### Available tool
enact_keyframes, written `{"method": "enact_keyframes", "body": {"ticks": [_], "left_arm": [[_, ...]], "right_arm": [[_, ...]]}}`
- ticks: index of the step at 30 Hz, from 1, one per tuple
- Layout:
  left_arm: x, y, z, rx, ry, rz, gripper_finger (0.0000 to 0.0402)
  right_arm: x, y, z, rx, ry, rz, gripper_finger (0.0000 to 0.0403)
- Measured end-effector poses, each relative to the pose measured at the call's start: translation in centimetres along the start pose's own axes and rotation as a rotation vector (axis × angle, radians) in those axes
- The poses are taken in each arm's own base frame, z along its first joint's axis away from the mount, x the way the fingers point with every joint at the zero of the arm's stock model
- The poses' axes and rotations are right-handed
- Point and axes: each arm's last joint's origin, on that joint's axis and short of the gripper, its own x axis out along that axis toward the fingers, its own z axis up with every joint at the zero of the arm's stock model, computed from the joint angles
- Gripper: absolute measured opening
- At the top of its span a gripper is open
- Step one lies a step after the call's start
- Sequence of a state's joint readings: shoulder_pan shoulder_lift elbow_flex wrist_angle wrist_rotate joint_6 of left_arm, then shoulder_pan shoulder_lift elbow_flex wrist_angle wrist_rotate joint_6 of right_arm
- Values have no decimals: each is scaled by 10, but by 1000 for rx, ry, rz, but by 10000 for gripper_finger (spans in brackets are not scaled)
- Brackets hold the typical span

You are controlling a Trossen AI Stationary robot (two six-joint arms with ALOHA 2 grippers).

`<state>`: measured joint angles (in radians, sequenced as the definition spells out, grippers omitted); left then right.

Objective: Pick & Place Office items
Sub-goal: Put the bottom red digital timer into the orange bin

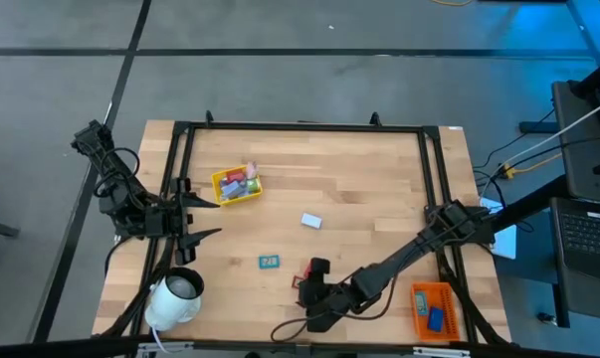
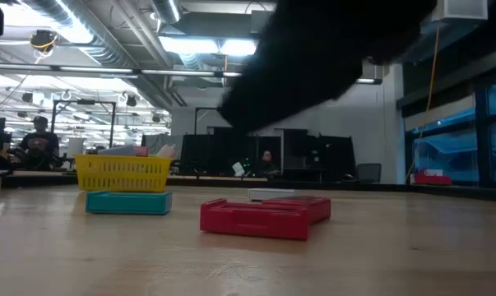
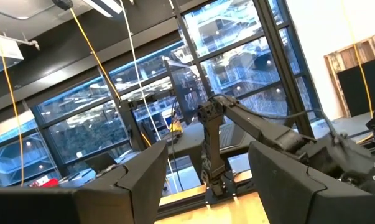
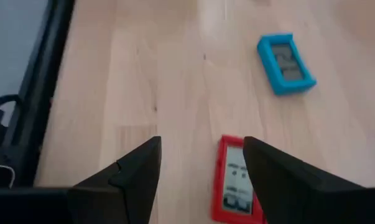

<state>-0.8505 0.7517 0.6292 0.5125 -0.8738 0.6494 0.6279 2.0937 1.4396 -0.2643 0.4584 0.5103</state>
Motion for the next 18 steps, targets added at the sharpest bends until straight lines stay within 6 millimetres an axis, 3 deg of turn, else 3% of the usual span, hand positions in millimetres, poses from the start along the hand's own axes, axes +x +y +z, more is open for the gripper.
{"method": "enact_keyframes", "body": {"ticks": [12, 18], "left_arm": [[0, 0, 0, -7, 0, 0, 221], [0, 0, 0, -4, 3, -3, 221]], "right_arm": [[12, -21, 1, -33, 20, -39, 233], [44, -27, -10, -19, 80, 39, 233]]}}
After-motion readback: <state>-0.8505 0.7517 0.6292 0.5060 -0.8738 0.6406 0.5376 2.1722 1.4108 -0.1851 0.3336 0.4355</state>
